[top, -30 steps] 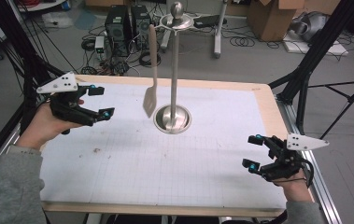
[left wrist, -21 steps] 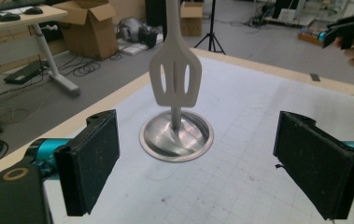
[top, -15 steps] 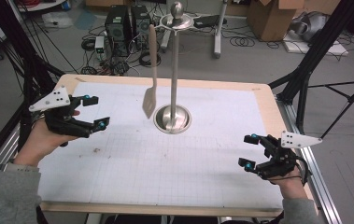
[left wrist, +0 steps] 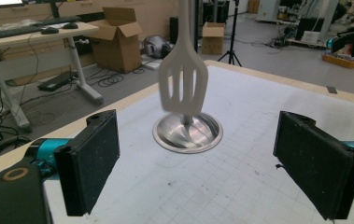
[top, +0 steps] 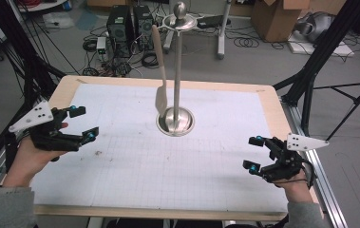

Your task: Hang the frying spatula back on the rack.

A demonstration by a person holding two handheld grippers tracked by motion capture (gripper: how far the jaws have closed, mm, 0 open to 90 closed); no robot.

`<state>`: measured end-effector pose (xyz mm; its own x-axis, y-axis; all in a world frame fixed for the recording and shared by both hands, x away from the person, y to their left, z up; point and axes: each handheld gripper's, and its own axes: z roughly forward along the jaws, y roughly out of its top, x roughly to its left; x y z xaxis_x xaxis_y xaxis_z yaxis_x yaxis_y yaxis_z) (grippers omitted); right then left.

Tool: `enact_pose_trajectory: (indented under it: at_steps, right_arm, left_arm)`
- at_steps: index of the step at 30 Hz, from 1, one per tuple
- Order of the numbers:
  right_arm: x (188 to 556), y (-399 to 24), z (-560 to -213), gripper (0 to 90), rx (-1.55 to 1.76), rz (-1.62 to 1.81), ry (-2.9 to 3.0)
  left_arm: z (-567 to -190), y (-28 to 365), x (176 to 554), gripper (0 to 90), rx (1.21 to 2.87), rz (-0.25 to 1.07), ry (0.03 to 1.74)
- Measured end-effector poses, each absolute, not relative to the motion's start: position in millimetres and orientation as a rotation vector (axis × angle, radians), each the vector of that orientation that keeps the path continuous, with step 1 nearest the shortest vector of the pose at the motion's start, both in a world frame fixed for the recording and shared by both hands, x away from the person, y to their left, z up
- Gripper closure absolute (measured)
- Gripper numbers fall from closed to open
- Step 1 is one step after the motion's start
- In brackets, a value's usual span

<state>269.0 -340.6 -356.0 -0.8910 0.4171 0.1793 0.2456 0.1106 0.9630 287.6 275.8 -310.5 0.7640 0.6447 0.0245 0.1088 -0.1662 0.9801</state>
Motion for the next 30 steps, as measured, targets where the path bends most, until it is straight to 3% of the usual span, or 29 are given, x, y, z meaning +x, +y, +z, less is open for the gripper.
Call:
enact_pose_trajectory:
  at_steps: [19,30]
  right_arm:
    - [270,-340,-358,8.6,0.675,1.884,2.237]
    - [270,-346,-364,8.6,0.718,1.867,2.201]
  left_arm:
    - [-351,315,264,14.3,1.63,0.514,0.673]
    - [-358,341,250,14.3,1.575,0.574,0.737]
